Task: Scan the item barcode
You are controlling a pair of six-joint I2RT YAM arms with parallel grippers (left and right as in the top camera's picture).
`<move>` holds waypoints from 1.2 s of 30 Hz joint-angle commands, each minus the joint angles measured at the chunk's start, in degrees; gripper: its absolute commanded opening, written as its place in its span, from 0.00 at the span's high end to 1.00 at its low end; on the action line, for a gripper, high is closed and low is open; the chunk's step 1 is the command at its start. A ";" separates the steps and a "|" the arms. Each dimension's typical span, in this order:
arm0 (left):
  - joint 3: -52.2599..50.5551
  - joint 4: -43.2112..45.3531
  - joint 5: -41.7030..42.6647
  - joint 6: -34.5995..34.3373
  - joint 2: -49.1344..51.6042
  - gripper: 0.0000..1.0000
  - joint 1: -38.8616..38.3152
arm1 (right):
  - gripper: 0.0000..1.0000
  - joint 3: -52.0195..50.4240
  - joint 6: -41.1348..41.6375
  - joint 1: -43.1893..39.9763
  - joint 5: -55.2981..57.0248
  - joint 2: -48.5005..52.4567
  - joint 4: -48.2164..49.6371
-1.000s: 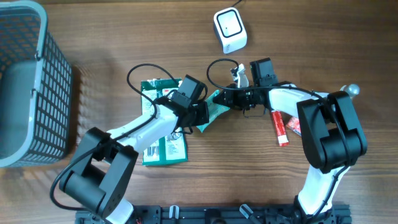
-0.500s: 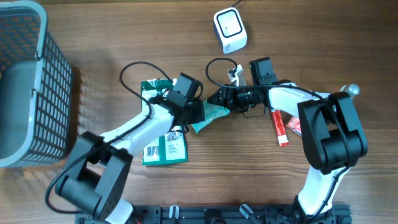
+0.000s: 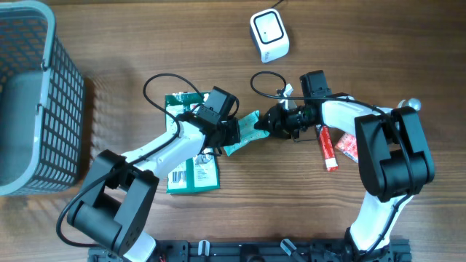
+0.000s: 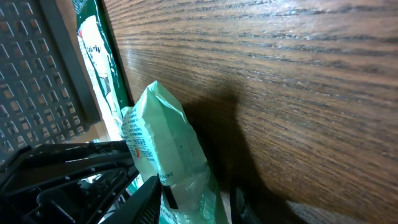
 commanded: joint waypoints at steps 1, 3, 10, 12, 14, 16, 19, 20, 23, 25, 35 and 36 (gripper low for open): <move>-0.55 -0.26 -1.01 0.68 1.57 0.89 -0.09 | 0.63 -2.51 -0.76 0.85 10.25 3.87 -0.63; -0.55 -0.24 -1.01 0.68 1.57 0.89 -0.09 | 0.62 -2.51 -0.72 1.40 9.38 3.87 0.24; -0.55 -0.26 -1.01 0.68 1.57 0.89 -0.09 | 0.61 -2.51 -0.55 4.70 9.01 3.87 2.62; -0.55 -0.31 -1.01 0.68 1.57 0.89 -0.09 | 0.67 -2.51 -0.57 4.61 9.03 3.87 2.89; -0.55 -0.33 -1.01 0.70 1.57 0.88 -0.09 | 0.74 -2.51 -0.59 4.61 9.03 3.87 3.02; -0.55 -0.31 -1.86 0.70 1.57 0.87 -0.09 | 0.76 -2.51 -0.74 4.63 9.03 3.87 3.15; -0.52 -0.31 -5.11 0.72 1.20 0.85 0.22 | 0.76 -2.51 -0.83 4.61 9.22 3.87 3.10; -0.52 -0.33 -6.56 0.74 0.55 0.85 0.70 | 0.76 -2.51 -0.83 4.63 9.25 3.87 3.15; -0.52 -0.31 -9.86 0.92 -2.45 0.84 3.45 | 0.77 -2.51 -1.09 4.63 9.46 3.87 3.26; -0.52 -0.28 -9.97 0.92 -4.20 0.85 5.64 | 0.77 -2.51 -1.88 4.63 9.38 3.87 3.26; -0.52 -2.05 -9.97 4.76 -6.12 0.76 18.97 | 0.81 -2.51 -2.25 4.63 9.46 3.87 3.65; -0.52 -2.12 -9.97 6.14 -6.14 0.70 19.82 | 0.81 -2.51 -2.27 4.63 9.46 3.87 3.69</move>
